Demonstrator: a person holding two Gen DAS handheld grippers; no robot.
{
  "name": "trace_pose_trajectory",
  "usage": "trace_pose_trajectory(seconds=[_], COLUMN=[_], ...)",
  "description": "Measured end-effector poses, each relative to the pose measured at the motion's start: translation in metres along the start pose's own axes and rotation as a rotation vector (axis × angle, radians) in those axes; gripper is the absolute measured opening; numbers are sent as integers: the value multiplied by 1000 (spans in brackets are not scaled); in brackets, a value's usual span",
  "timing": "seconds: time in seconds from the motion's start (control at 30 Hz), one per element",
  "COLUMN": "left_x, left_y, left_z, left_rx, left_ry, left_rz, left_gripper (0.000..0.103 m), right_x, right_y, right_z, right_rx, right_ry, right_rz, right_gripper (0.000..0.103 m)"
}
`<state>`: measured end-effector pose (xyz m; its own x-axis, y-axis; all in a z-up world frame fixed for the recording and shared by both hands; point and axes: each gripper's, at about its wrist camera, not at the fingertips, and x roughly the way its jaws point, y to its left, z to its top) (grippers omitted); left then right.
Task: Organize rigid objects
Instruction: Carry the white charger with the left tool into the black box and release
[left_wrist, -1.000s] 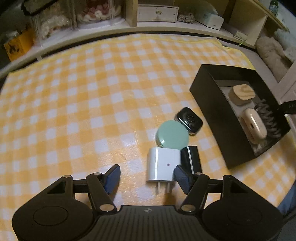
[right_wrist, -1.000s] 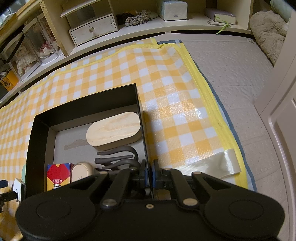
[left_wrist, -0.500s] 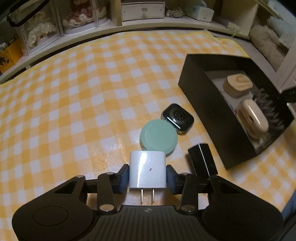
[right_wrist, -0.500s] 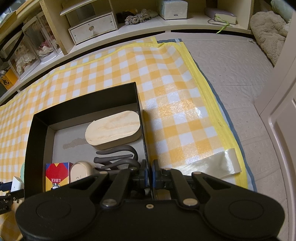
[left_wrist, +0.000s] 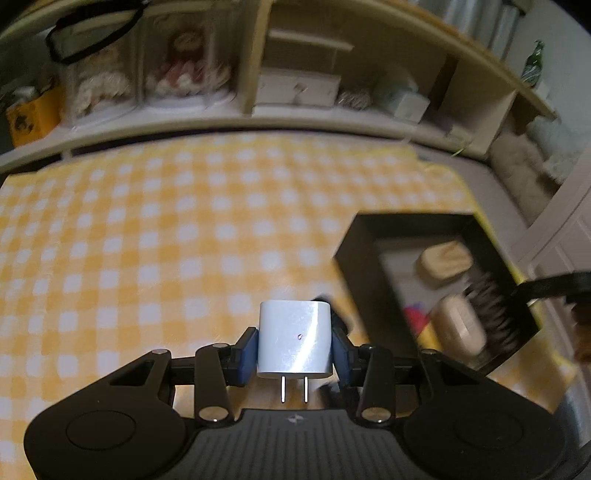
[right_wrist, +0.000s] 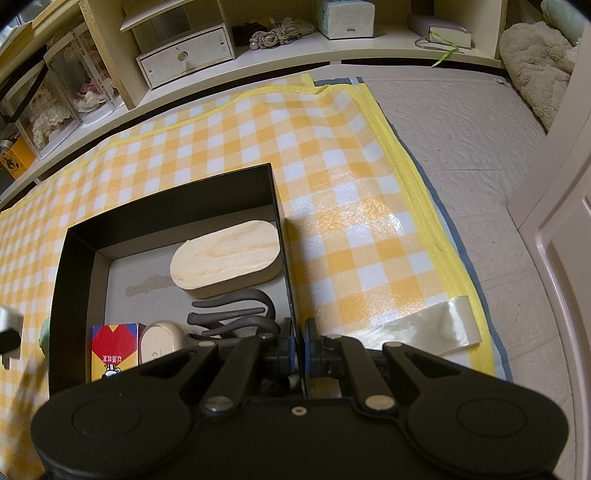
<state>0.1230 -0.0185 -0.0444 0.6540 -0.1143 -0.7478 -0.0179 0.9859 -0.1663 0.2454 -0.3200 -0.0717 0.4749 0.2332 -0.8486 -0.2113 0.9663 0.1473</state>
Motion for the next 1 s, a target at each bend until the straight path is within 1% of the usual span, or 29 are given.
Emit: trace_pose_trajectory(seconds=[0.1,0.23,0.4,0.6,0.73,0.83,0.93,1.0], left_x=[0,15,41,73,91,99,102,103], left_y=[-21,-51,-86,-117,-122,-119,-124,-123], left_z=[11,22,36,46,45,44,44,45], left_rx=[26,22,8,-34,-63,-97,-75,-85], left_ry=[-24,-40,-57,-52,-34,-21,-33,-33], left_rz=[-39,-79,-92,-60,-8,-2,34,40], left_gripper=[43,43,43,43,43,43,43,49], right_x=[0,0,0,0,0,1,0,0], right_y=[0,0,-1,-3,-4,-5,-5,-5], right_z=[0,1,1,1,0,0,0,0], right_rx=[3,2,5,11,13,15,15,17], right_ry=[2,1,-1,-3,-4,-3,-3,-2], right_rz=[1,2,8,19,25,29,31,32], right_gripper=[6,6,6,6,6,6,6,7])
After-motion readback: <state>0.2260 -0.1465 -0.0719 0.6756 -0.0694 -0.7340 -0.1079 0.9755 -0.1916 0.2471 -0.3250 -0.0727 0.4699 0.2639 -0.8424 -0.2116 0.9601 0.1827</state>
